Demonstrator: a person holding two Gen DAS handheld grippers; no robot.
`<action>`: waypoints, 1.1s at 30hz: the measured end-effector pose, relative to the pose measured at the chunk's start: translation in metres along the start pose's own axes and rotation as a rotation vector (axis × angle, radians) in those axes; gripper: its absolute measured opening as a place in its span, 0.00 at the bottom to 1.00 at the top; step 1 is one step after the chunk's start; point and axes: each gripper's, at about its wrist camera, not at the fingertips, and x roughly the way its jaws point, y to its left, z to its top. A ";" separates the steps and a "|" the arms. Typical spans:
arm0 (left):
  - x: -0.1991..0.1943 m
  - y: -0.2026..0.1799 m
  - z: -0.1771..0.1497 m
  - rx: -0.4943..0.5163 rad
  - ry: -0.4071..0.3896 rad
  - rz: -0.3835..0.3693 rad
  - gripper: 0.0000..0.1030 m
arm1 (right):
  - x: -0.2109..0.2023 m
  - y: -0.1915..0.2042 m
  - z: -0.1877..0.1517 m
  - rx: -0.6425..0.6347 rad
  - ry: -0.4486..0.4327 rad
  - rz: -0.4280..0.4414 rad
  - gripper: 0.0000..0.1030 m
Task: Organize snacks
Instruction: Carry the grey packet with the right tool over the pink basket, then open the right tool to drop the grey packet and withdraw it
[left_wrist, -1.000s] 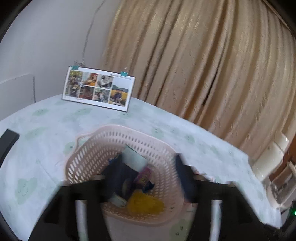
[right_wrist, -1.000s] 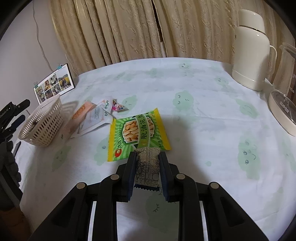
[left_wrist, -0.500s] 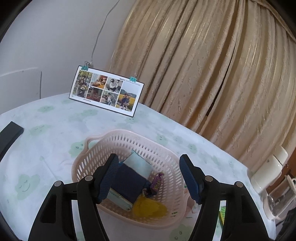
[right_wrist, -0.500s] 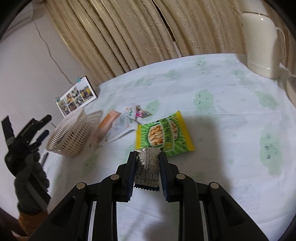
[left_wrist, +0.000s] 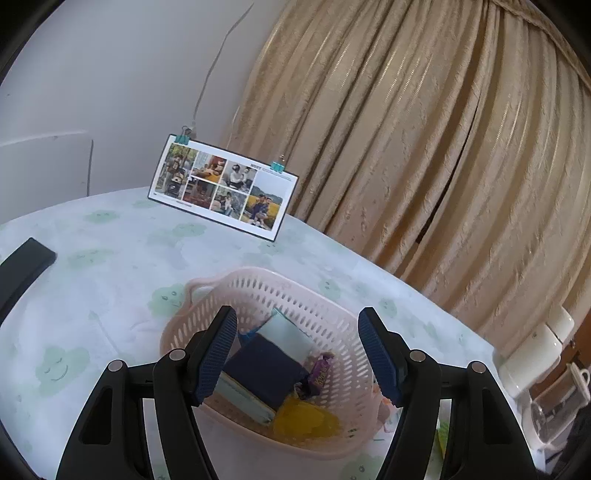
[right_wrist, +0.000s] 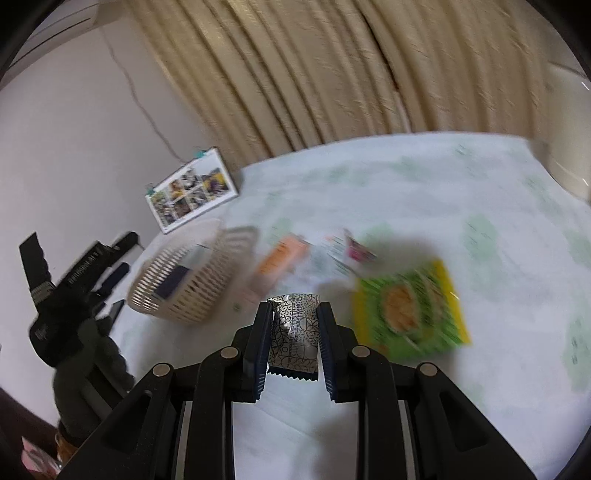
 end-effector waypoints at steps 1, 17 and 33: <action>-0.001 0.001 0.000 -0.006 -0.005 0.002 0.67 | 0.003 0.008 0.005 -0.013 -0.003 0.012 0.22; -0.022 0.028 0.010 -0.142 -0.093 0.036 0.67 | 0.080 0.112 0.033 -0.091 0.054 0.224 0.23; -0.026 0.029 0.009 -0.147 -0.103 0.039 0.67 | 0.090 0.084 0.029 0.020 0.047 0.200 0.35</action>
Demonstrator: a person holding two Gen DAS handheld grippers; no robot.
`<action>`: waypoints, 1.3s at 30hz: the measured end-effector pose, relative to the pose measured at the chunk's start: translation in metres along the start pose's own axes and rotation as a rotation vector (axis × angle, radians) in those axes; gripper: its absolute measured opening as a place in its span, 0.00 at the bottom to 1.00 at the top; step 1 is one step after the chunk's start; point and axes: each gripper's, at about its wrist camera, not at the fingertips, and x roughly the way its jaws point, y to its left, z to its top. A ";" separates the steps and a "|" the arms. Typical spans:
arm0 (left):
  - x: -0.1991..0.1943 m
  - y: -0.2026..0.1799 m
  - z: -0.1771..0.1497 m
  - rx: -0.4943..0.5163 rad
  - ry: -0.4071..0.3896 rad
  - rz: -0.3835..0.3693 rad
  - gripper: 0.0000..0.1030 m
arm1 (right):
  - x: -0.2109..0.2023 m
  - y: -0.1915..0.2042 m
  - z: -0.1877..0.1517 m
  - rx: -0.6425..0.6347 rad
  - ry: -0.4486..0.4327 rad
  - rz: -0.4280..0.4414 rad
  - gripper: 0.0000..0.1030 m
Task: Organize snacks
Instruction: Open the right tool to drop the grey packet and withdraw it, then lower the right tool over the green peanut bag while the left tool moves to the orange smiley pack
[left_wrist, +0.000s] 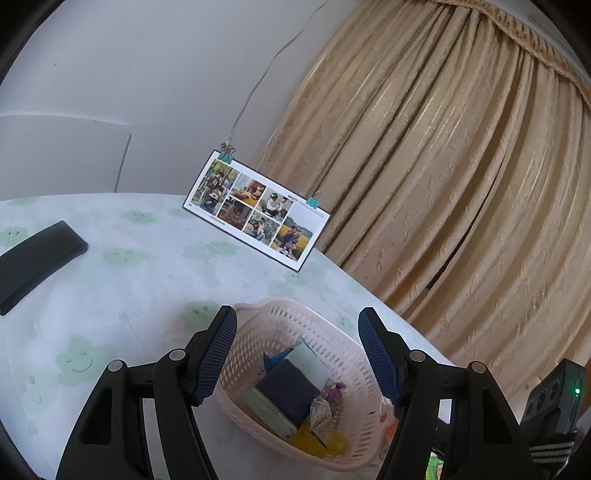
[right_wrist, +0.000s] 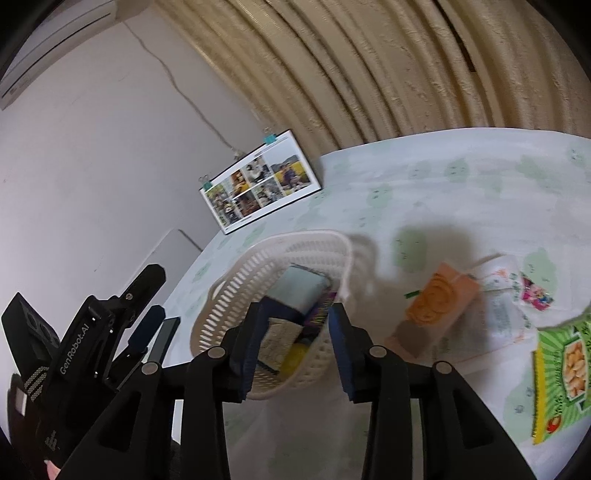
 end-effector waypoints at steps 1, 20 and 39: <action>0.001 -0.001 0.000 0.004 0.003 0.000 0.67 | -0.001 -0.003 0.000 0.007 -0.001 -0.007 0.35; 0.006 -0.019 -0.009 0.092 0.032 -0.033 0.68 | -0.043 -0.061 -0.001 0.083 -0.090 -0.195 0.55; 0.012 -0.049 -0.028 0.214 0.087 -0.087 0.69 | -0.092 -0.146 -0.019 0.190 -0.096 -0.434 0.70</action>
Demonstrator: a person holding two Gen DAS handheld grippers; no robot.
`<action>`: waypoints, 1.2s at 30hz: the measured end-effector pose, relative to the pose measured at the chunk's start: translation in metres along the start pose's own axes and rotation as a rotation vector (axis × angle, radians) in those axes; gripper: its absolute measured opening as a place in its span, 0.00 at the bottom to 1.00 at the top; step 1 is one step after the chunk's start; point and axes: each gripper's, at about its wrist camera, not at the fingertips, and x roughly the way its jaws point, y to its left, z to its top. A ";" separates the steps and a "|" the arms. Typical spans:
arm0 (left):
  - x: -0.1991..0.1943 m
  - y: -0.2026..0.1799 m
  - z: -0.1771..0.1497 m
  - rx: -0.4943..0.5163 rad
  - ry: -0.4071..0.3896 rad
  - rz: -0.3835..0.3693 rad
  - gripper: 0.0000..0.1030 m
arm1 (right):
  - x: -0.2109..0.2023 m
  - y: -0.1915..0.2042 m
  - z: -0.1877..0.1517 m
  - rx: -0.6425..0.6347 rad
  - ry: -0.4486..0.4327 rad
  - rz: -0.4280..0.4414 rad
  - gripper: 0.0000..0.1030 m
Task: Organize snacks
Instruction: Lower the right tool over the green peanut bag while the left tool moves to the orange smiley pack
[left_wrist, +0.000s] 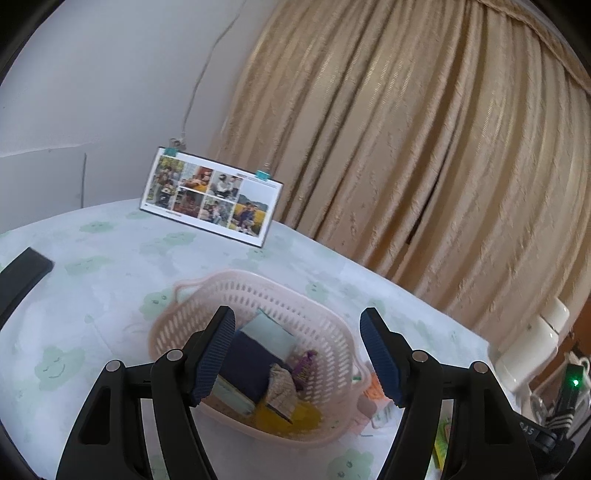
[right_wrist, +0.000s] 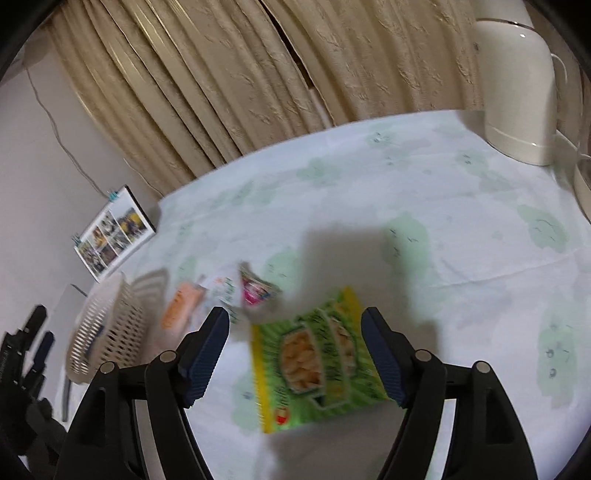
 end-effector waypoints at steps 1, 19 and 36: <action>0.001 -0.003 -0.001 0.011 0.005 -0.008 0.69 | 0.002 -0.001 -0.001 -0.009 0.010 -0.011 0.70; 0.012 -0.057 -0.028 0.186 0.130 -0.182 0.70 | 0.021 0.015 -0.024 -0.242 0.129 -0.141 0.82; 0.029 -0.089 -0.058 0.295 0.263 -0.246 0.70 | 0.030 0.027 -0.033 -0.372 0.158 -0.198 0.91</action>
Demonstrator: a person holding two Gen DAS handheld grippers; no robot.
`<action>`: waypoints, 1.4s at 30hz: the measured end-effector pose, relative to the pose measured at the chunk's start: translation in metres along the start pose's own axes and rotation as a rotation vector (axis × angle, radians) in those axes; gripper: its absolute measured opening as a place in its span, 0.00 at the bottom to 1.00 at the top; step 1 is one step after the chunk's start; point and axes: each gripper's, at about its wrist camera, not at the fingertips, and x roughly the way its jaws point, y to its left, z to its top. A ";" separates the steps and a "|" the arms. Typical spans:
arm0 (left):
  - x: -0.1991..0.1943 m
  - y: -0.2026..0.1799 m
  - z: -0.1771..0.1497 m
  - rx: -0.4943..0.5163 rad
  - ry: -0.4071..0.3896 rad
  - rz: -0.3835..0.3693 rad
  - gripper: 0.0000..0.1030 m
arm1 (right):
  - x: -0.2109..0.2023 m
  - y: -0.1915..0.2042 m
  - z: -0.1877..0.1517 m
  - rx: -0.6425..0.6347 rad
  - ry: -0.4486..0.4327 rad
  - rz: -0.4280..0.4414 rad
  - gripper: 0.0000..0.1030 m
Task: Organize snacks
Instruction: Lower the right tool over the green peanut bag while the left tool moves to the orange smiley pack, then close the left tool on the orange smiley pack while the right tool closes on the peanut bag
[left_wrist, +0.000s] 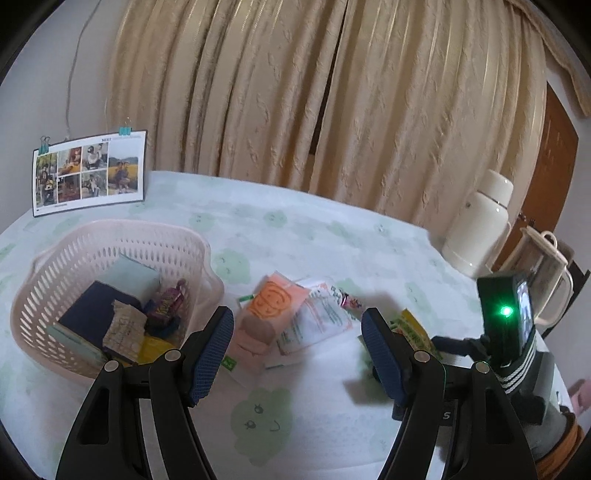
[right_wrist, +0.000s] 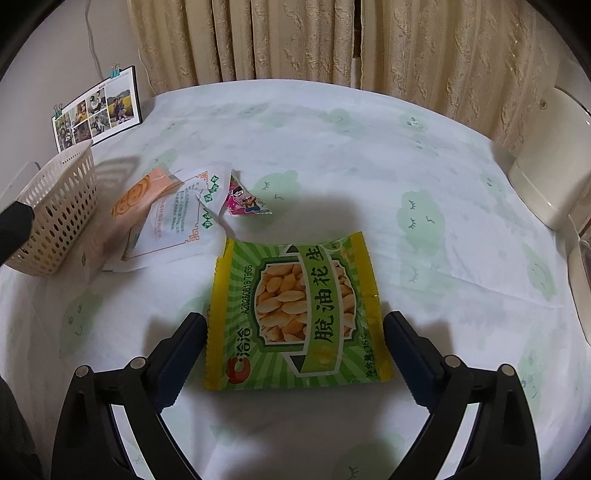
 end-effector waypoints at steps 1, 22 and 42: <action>0.001 0.000 -0.001 0.000 0.005 0.001 0.70 | 0.000 0.000 0.000 0.001 -0.002 -0.006 0.88; 0.033 -0.019 -0.010 0.126 0.102 -0.034 0.70 | -0.010 -0.016 -0.004 0.022 -0.021 0.006 0.75; 0.079 0.043 0.000 -0.101 0.228 0.005 0.70 | -0.014 -0.024 -0.008 0.051 -0.025 0.032 0.75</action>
